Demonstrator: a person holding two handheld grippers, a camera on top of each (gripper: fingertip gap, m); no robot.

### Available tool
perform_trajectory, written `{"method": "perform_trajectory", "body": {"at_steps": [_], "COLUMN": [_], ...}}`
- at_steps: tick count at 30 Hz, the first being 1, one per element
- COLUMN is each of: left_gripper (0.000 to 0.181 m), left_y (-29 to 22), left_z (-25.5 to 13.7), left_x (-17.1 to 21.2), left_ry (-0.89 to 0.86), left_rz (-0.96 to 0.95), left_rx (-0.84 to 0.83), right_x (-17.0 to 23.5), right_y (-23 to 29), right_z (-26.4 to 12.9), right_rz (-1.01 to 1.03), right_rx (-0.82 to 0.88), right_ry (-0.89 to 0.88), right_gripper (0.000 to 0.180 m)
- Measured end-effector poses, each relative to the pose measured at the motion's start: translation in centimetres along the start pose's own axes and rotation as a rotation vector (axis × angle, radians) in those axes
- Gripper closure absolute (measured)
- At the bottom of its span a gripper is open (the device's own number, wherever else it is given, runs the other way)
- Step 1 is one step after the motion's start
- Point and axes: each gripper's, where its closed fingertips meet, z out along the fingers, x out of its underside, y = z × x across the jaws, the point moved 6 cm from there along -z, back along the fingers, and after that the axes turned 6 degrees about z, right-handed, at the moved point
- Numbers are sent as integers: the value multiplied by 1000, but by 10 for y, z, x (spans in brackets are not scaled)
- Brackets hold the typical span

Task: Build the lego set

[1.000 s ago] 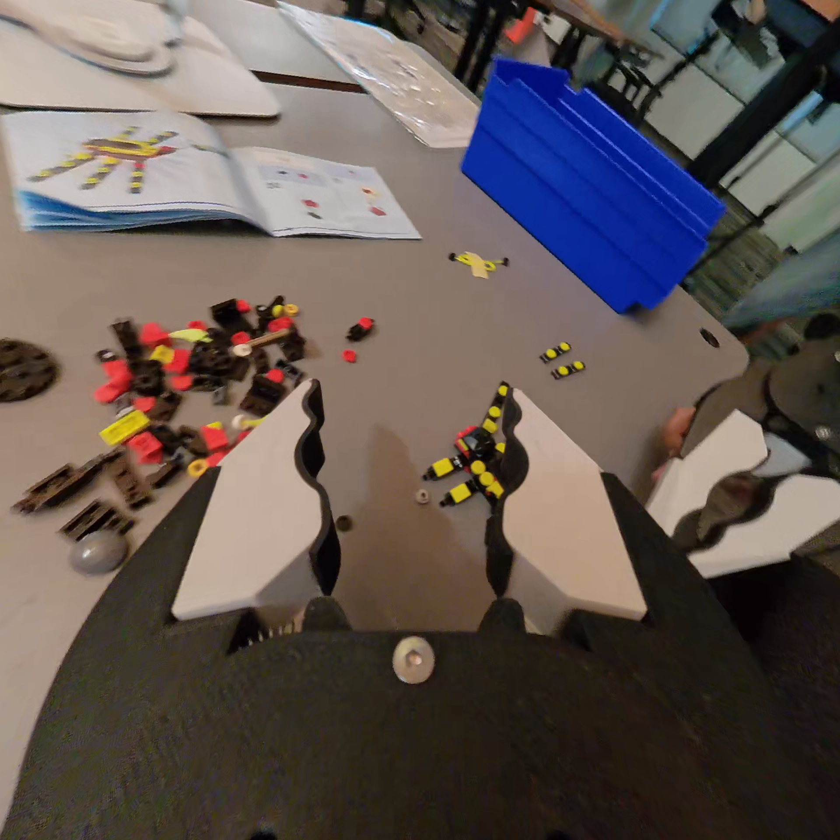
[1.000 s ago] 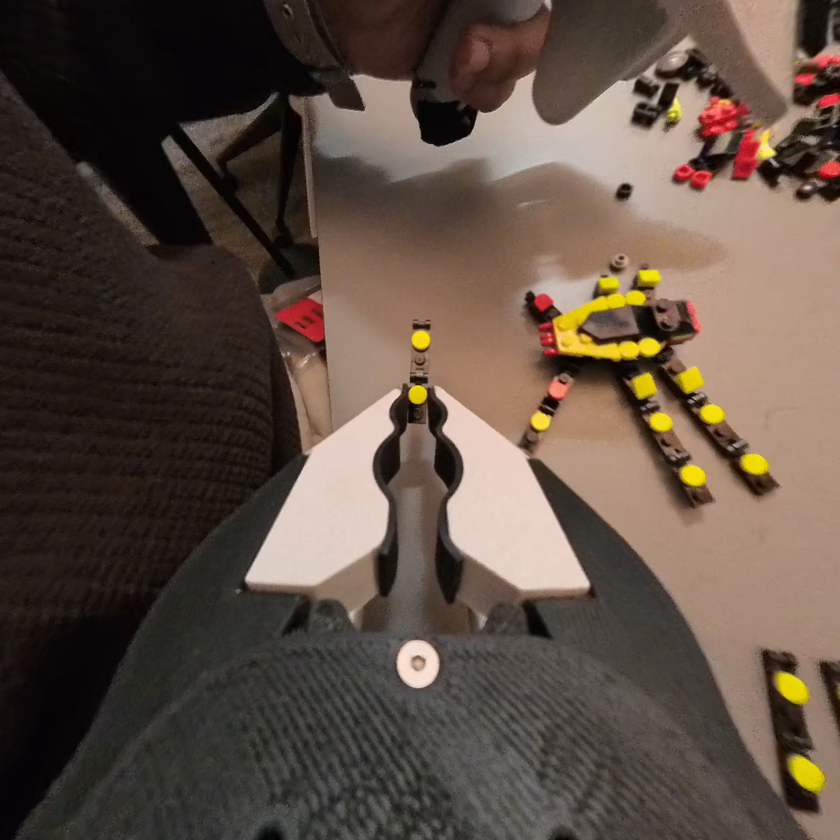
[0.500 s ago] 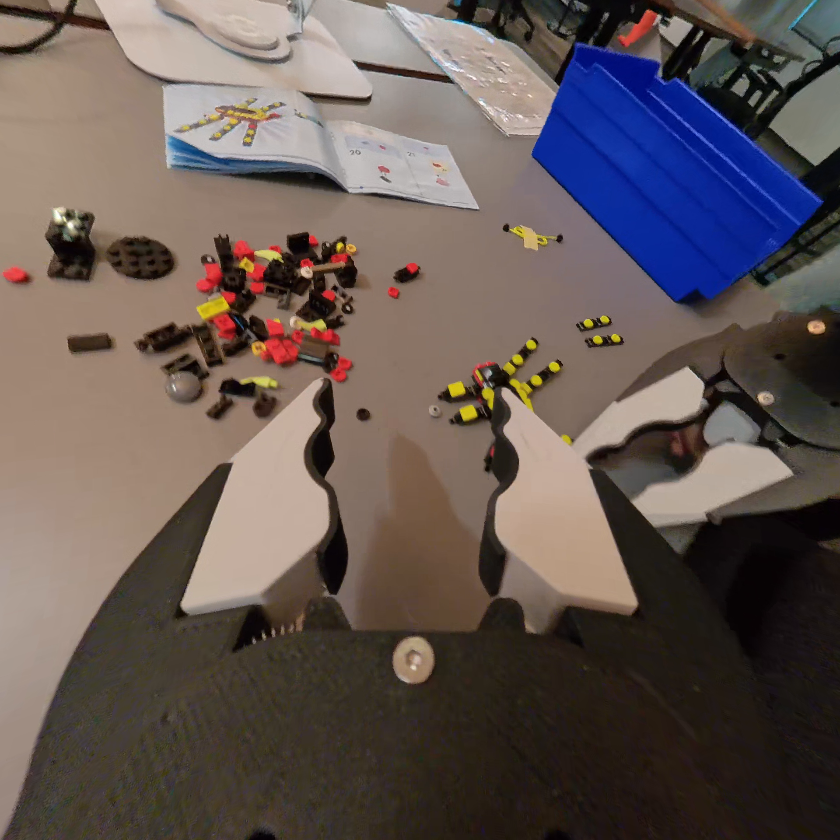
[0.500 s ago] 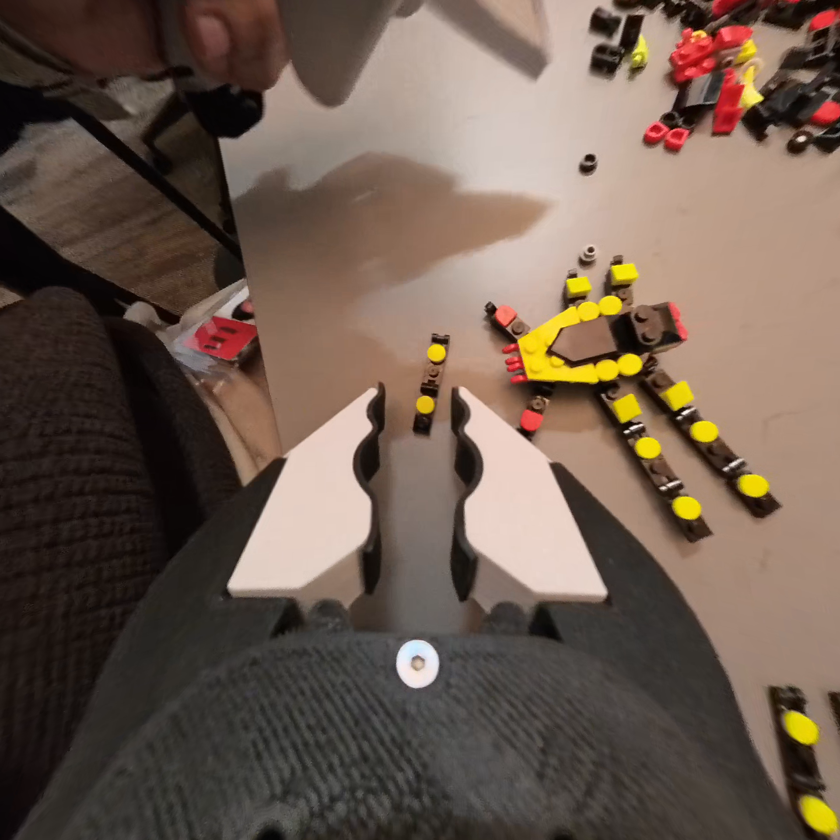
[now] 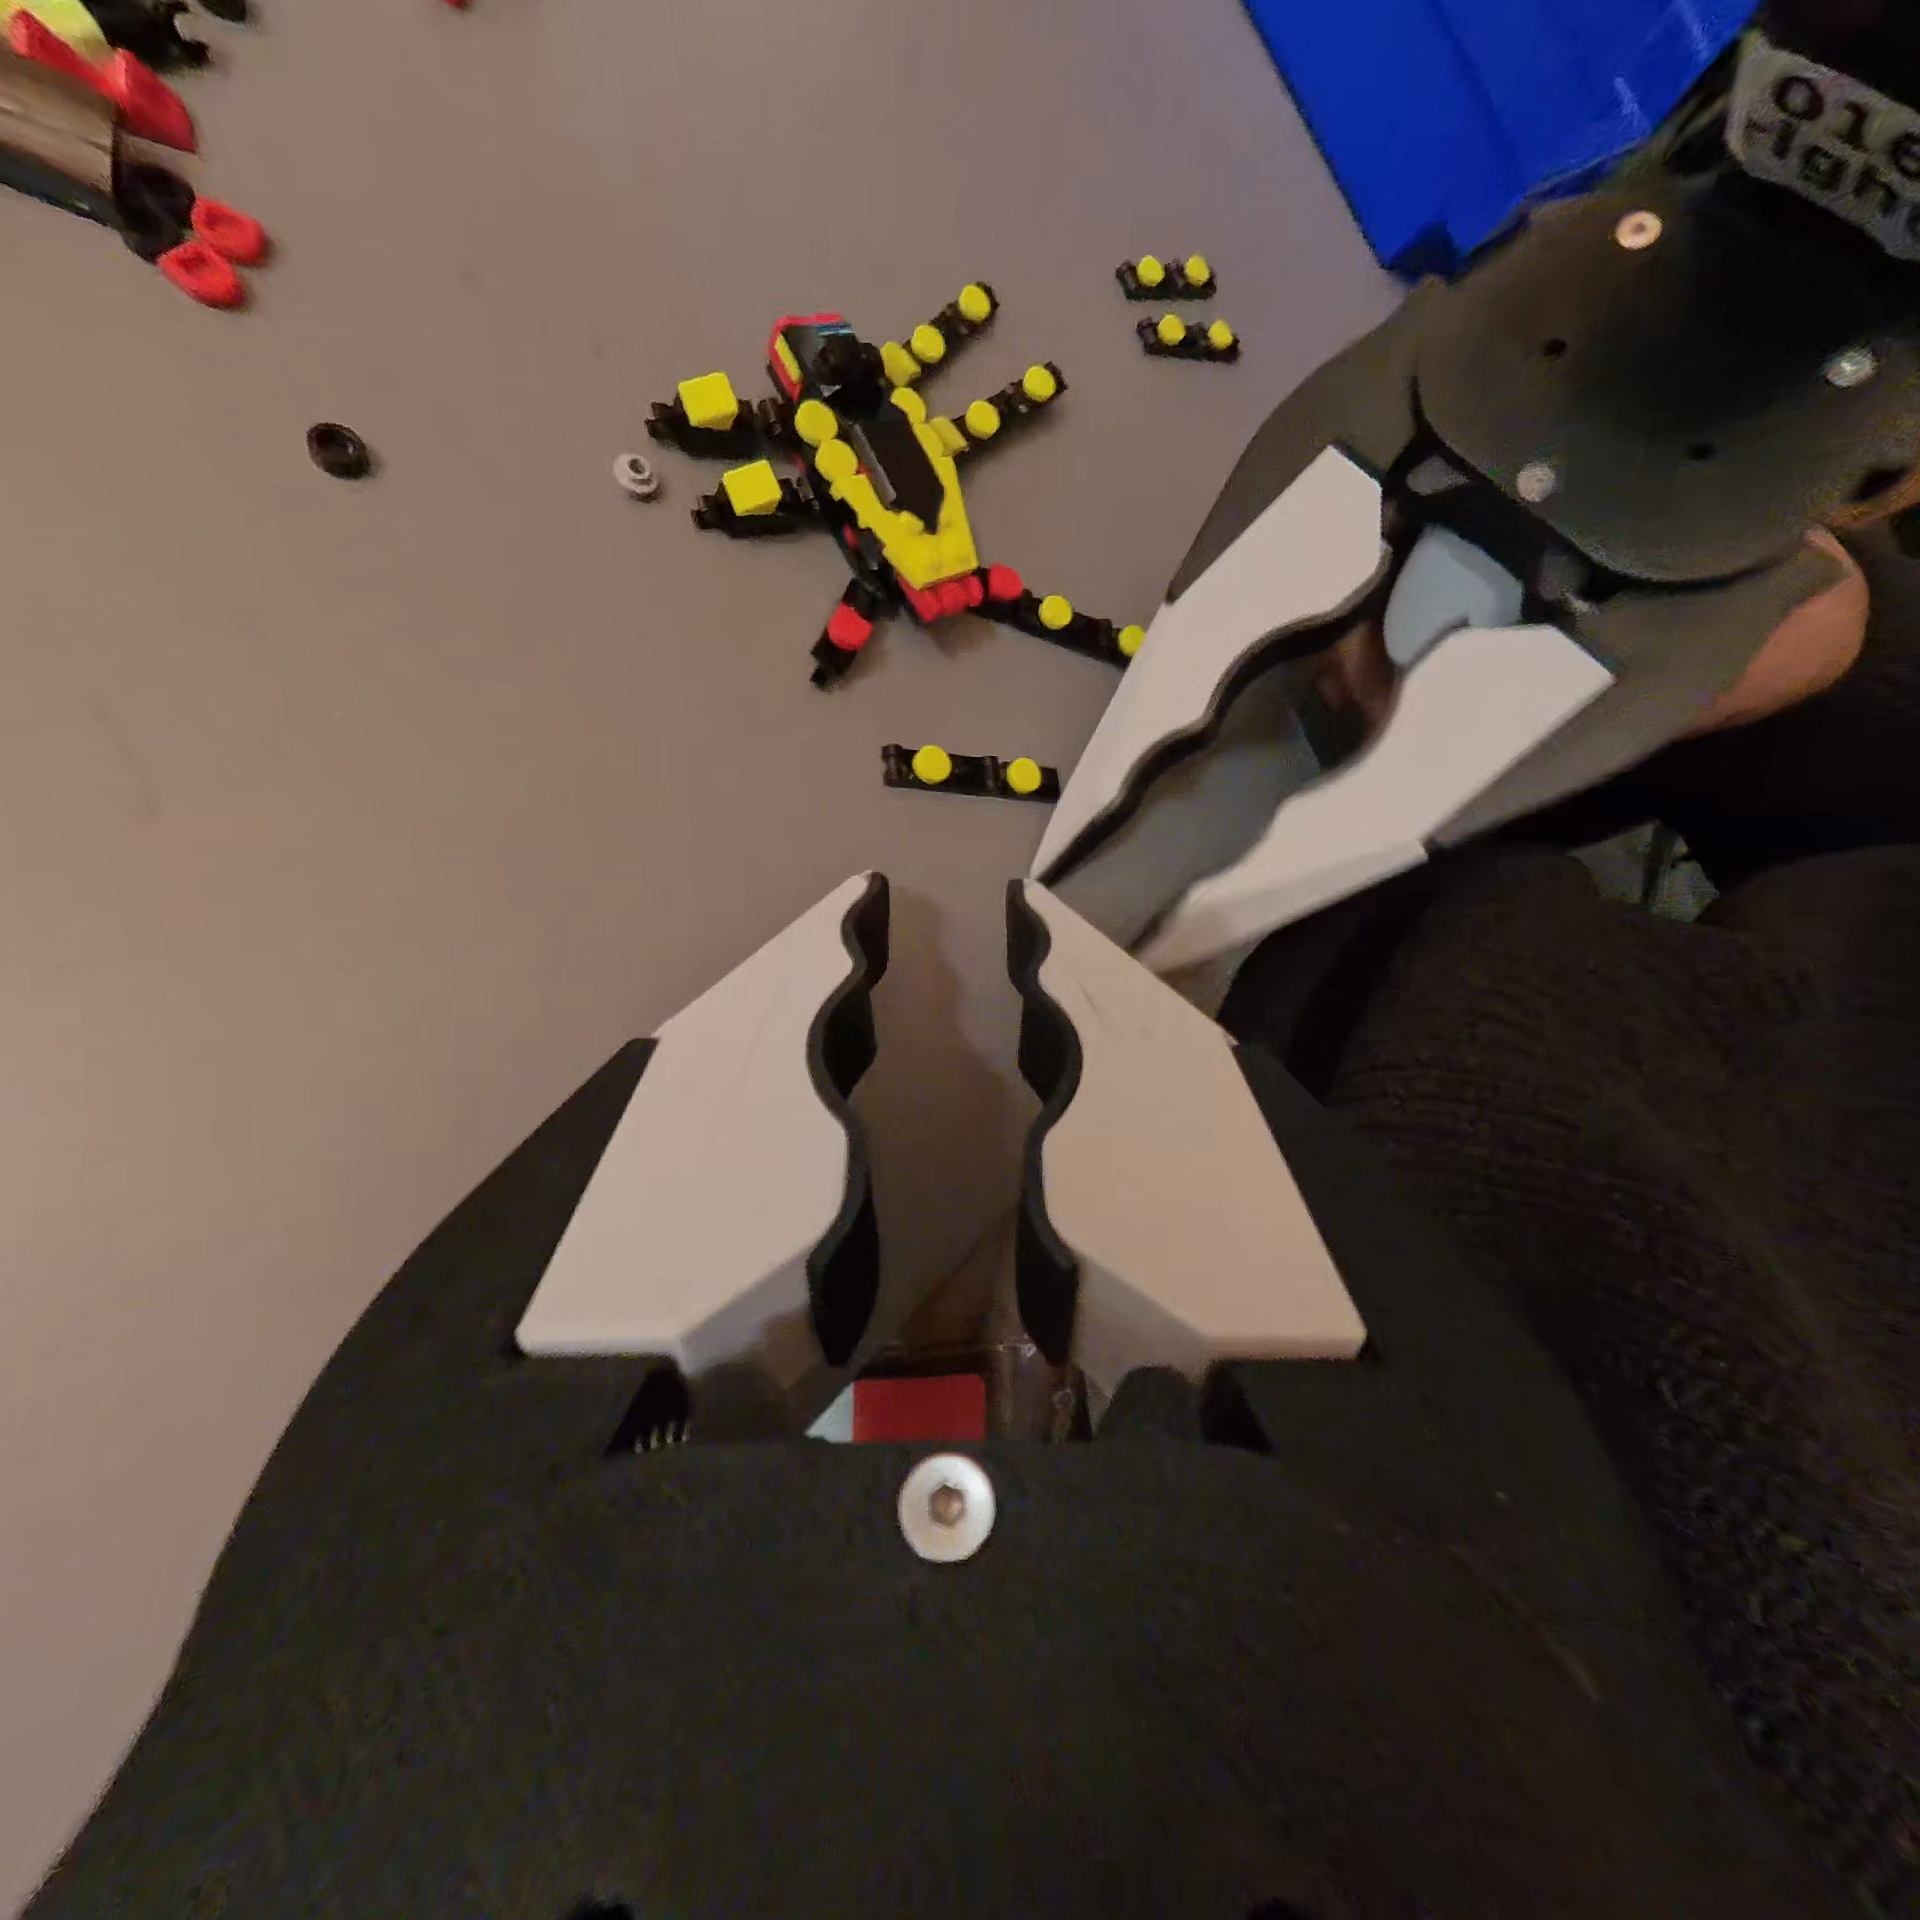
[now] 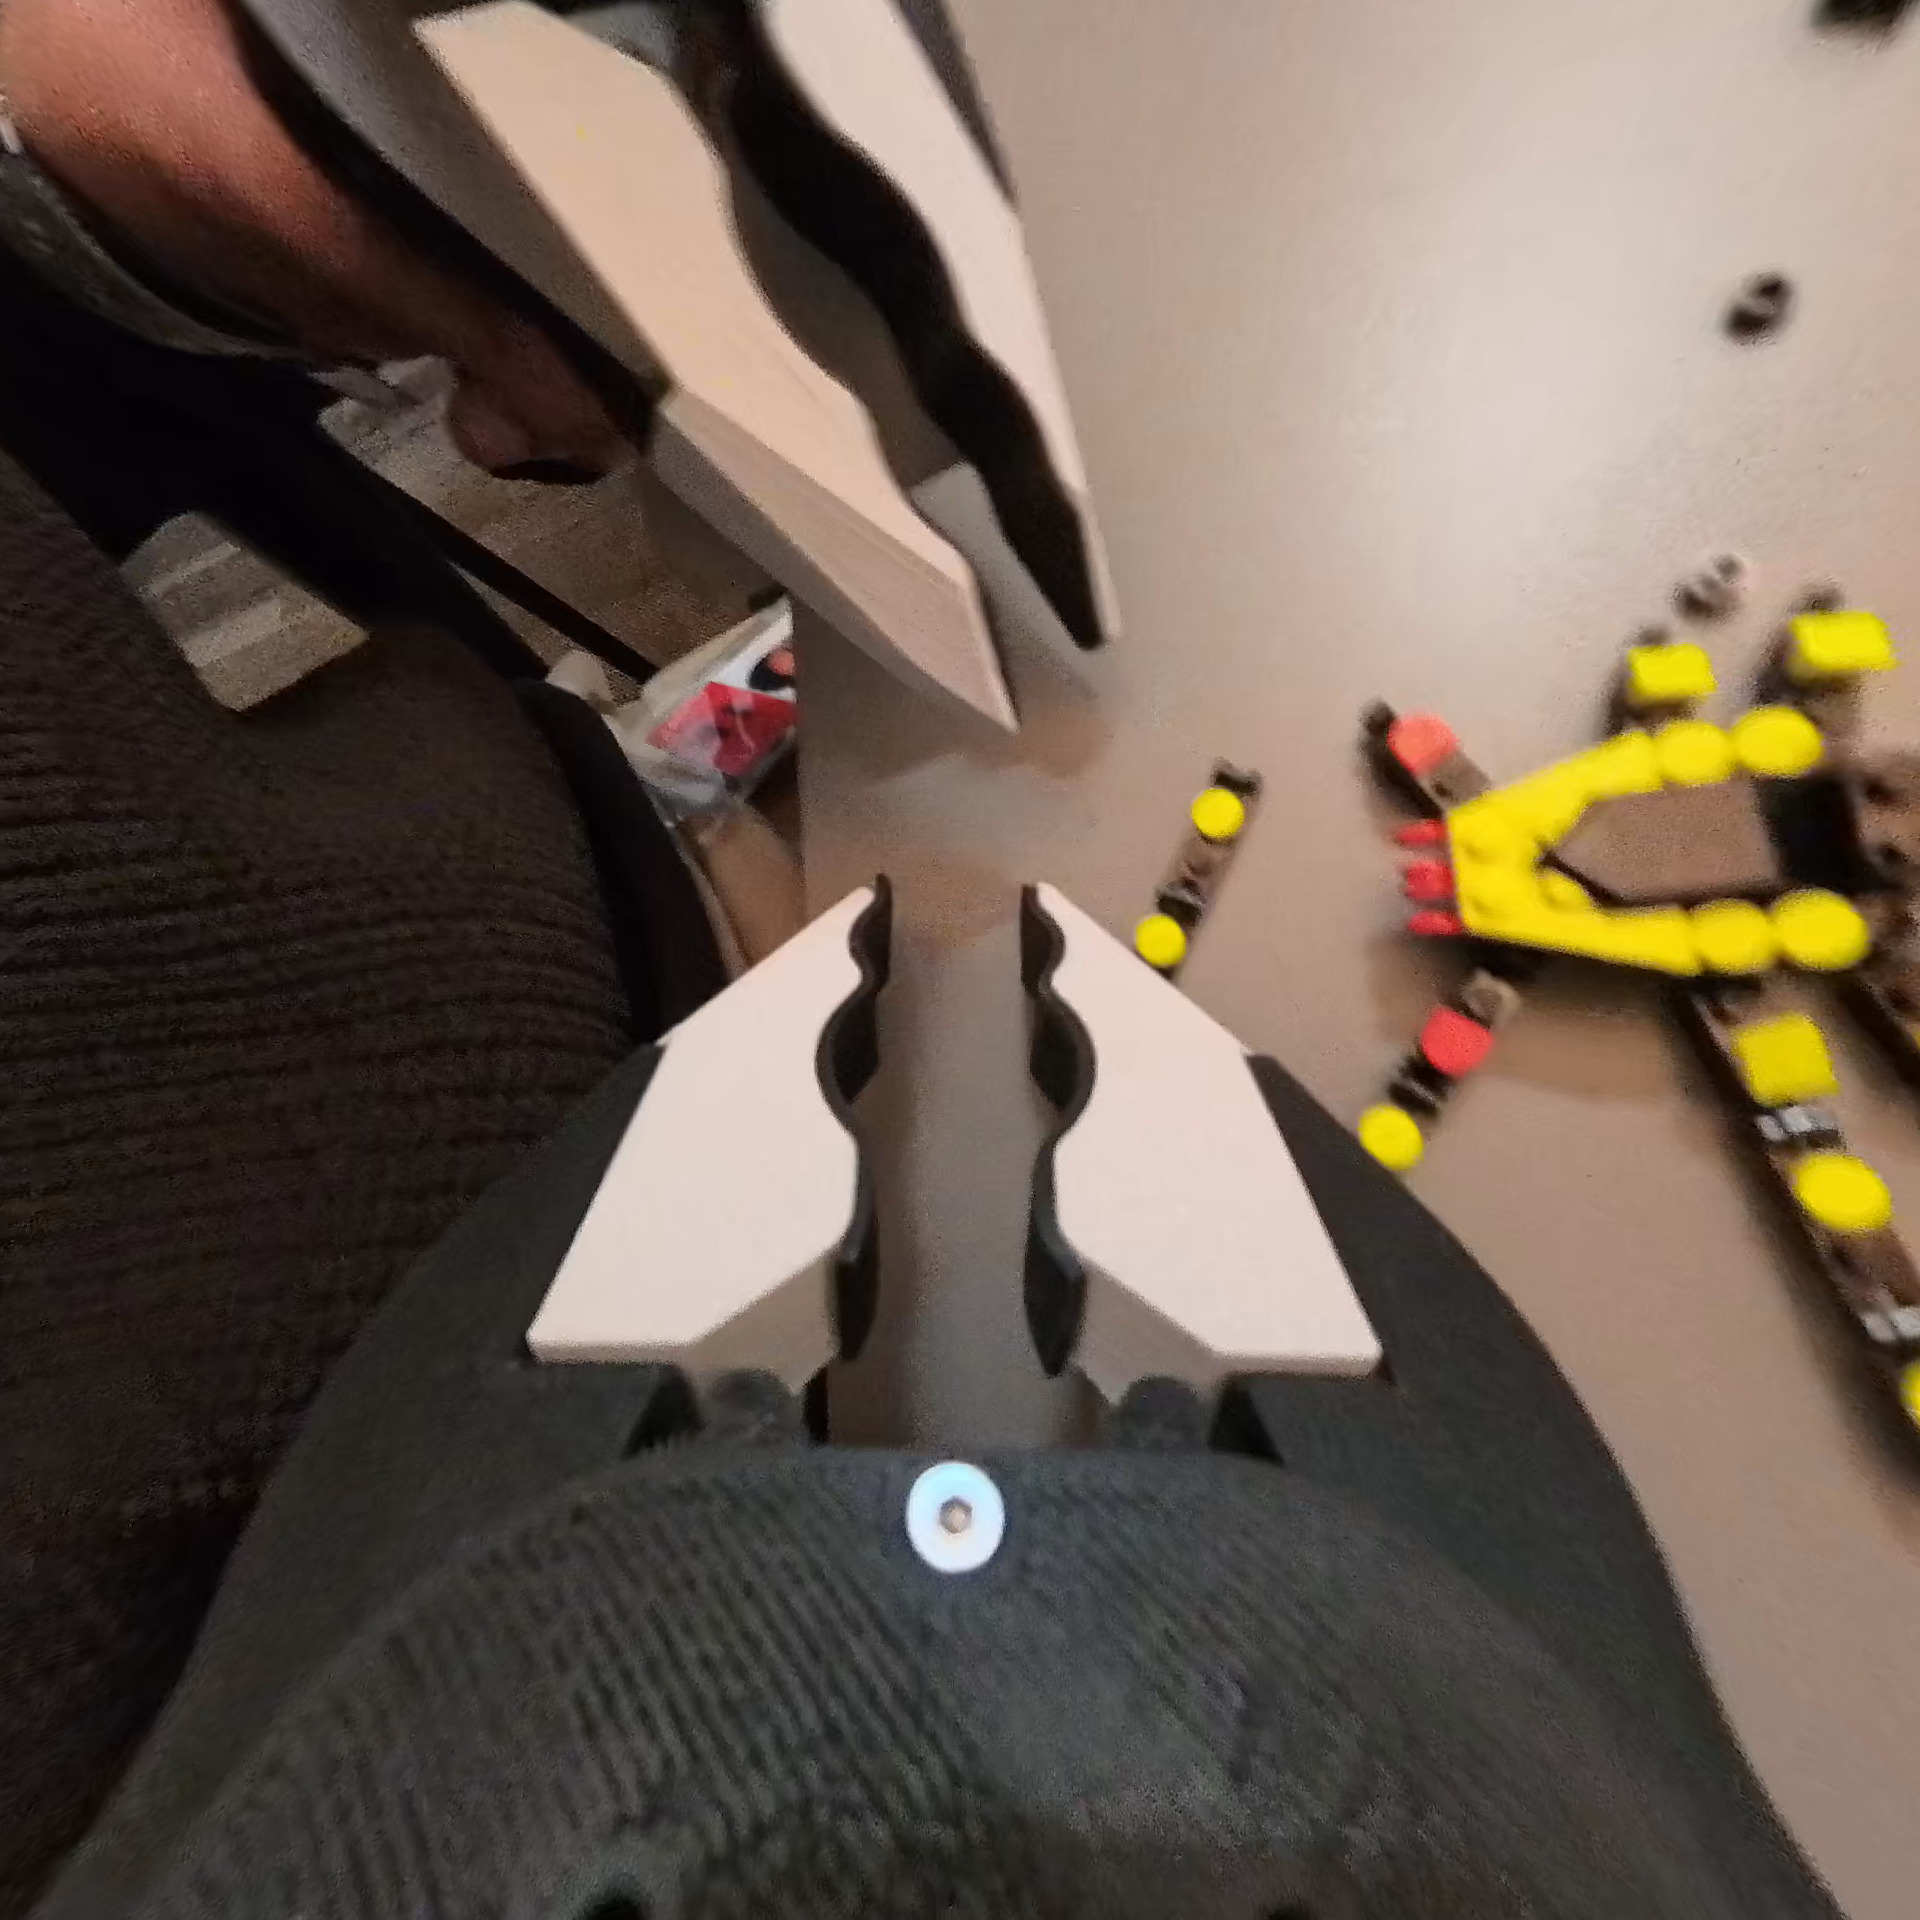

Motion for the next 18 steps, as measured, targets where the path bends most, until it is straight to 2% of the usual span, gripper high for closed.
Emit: {"method": "perform_trajectory", "body": {"at_steps": [2, 5, 8, 10, 14, 18], "left_gripper": [158, 158, 159, 160, 155, 153], "left_y": [4, 9, 9, 7, 2, 2], "left_z": [1, 3, 7, 11, 19, 20], "left_x": [-1, -4, -7, -8, -8, -10], "left_ry": [10, 17, 27, 42, 98, 145], "left_rz": [8, 36, 41, 52, 70, 90], "left_rx": [-11, -14, 20, 44, 78, 79], "right_x": [-3, -8, -6, 0, 2, -1], "right_y": [6, 2, -13, -18, -12, 0], "right_z": [6, -7, -24, -25, -13, 2], "right_rz": [-78, -180, -127, -63, 17, -49], "right_rx": [3, 92, 172, 166, 91, 82], "right_ry": [14, -15, -57, -63, -69, -58], "right_gripper": [158, 165, 166, 164, 162, 159]}}
